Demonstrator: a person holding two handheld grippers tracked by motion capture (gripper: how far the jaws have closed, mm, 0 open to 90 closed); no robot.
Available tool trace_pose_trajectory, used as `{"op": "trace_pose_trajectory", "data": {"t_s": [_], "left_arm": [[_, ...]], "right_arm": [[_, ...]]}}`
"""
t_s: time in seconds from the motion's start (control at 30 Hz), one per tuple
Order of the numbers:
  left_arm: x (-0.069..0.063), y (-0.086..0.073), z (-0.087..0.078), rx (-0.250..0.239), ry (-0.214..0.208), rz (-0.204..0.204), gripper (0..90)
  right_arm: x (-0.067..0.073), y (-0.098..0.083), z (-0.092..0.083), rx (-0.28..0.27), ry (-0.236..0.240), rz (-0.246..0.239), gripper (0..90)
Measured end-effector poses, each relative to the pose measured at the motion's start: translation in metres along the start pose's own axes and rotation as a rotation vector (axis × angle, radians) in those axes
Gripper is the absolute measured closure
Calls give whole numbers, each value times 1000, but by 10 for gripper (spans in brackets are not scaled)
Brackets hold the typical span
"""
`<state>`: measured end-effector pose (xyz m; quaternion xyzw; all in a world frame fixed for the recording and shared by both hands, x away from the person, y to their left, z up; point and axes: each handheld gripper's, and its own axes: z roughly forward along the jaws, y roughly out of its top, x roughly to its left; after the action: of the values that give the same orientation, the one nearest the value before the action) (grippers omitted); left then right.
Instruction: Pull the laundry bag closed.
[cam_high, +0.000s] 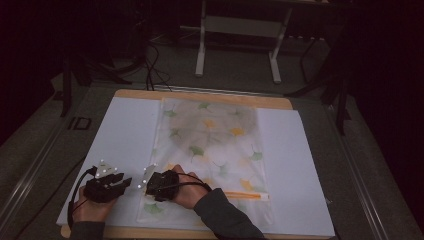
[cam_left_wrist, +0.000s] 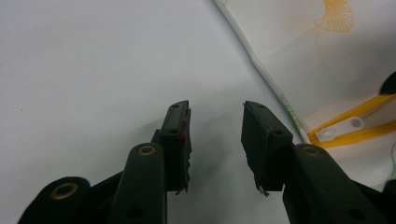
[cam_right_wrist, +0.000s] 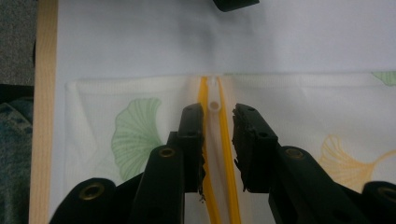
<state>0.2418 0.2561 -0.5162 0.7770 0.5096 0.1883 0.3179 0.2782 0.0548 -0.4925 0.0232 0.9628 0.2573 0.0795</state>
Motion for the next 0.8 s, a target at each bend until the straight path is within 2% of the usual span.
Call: {"op": "trace_pose_trajectory", "data": {"t_s": [0.17, 0.3, 0.47, 0.8], "left_arm": [[0, 0, 0, -1, 0, 1, 627], [1, 0, 0, -1, 0, -1, 626], [1, 0, -1, -4, -1, -4, 626], [1, 0, 0, 0, 0, -3, 624]], "right_arm": [[-2, 4, 7, 17, 17, 1, 729], [-3, 11, 16, 54, 35, -8, 734], [-7, 13, 22, 86, 55, 9, 767], [-11, 16, 31, 129, 88, 10, 816]]}}
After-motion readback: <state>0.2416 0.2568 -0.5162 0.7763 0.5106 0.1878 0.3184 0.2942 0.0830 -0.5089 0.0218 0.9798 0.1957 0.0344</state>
